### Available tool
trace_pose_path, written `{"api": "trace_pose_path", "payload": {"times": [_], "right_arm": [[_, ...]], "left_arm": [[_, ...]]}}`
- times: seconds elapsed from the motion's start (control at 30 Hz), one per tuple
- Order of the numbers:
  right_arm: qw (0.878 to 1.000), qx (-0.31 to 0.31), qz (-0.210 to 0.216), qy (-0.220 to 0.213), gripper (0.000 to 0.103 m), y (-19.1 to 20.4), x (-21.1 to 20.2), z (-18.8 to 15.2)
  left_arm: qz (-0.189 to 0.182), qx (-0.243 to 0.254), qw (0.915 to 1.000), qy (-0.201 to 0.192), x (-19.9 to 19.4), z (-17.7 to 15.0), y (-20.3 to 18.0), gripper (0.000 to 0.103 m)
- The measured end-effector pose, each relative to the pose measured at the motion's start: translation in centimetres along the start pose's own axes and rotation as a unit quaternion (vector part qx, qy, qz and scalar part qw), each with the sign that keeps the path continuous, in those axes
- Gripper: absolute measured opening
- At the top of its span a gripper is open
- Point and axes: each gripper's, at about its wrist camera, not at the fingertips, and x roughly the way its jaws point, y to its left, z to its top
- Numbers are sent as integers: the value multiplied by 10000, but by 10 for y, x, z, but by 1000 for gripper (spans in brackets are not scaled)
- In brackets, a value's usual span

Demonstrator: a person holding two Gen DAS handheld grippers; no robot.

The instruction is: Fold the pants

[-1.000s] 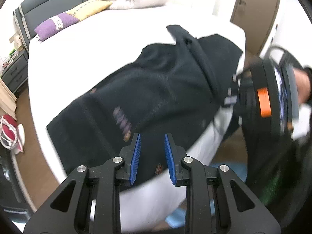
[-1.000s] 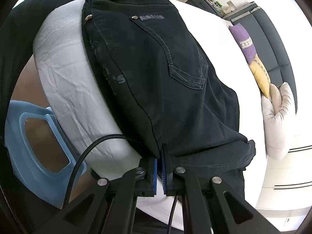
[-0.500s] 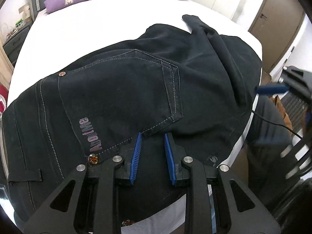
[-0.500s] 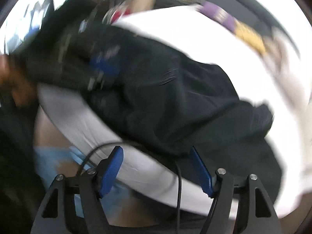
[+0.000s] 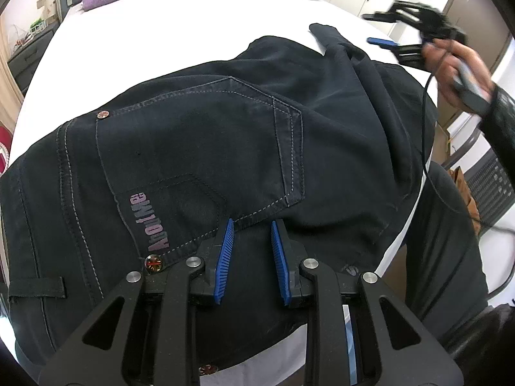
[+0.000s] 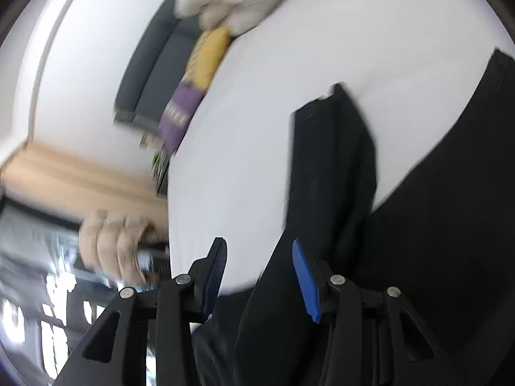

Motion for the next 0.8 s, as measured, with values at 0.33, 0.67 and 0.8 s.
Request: {"api": "trace_pose_path", "payload": {"times": [0.33, 0.67, 0.8], "right_arm": [[9978, 524, -348, -210, 47, -38, 33, 59], [9980, 336, -526, 40, 23, -46, 57, 71], [9981, 143, -599, 56, 5, -42, 59, 76]], "left_arm": [[-48, -84, 9999, 129, 6, 7, 3, 23], [-60, -77, 9998, 166, 10, 11, 5, 23], [-32, -63, 9998, 179, 10, 10, 4, 23]]}}
